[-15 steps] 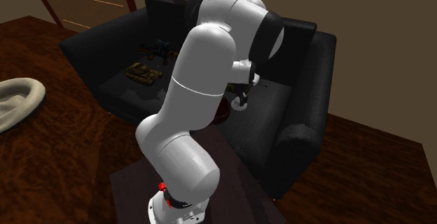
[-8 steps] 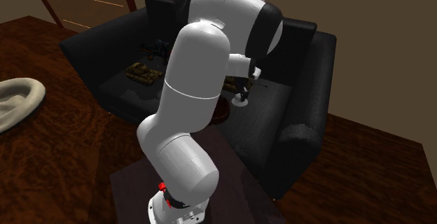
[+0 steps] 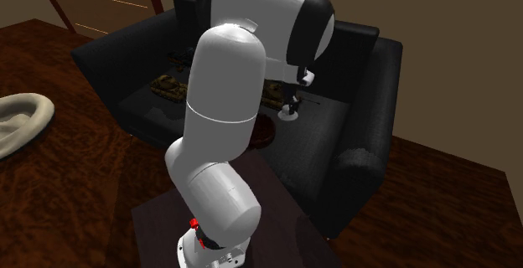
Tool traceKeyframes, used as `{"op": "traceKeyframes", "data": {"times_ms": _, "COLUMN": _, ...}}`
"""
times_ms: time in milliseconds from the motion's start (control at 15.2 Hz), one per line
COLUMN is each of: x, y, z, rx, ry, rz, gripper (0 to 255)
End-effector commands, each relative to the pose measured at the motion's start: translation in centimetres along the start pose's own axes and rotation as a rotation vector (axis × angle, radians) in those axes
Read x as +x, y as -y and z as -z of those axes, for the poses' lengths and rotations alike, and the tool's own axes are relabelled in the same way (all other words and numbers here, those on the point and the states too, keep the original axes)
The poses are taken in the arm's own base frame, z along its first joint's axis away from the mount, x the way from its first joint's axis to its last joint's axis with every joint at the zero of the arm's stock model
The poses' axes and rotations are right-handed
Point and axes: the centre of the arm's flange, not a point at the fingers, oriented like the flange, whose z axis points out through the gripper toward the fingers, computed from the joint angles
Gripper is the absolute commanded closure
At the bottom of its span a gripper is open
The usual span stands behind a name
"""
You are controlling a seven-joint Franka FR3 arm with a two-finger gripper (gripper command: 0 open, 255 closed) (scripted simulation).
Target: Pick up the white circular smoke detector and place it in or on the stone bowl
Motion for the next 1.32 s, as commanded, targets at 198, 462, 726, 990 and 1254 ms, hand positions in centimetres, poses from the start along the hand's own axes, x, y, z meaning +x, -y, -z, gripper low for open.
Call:
{"op": "traceKeyframes", "data": {"times_ms": 198, "x": 0.0, "y": 0.0, "z": 2.6, "rx": 0.0, "ry": 0.0, "rz": 0.0, "gripper": 255}}
{"op": "traceKeyframes", "data": {"times_ms": 462, "x": 0.1, "y": 0.0, "z": 4.7, "rx": 0.0, "ry": 0.0, "rz": 0.0, "gripper": 255}}
{"op": "traceKeyframes", "data": {"times_ms": 726, "x": 0.1, "y": 0.0, "z": 6.4, "rx": 0.0, "ry": 0.0, "rz": 0.0, "gripper": 255}}
{"op": "traceKeyframes", "data": {"times_ms": 990, "x": -5.1, "y": 0.0, "z": 7.0, "rx": 0.0, "ry": 0.0, "rz": 0.0, "gripper": 255}}
{"op": "traceKeyframes", "data": {"times_ms": 1254, "x": -10.4, "y": 0.0, "z": 7.6, "rx": 0.0, "ry": 0.0, "rz": 0.0, "gripper": 255}}
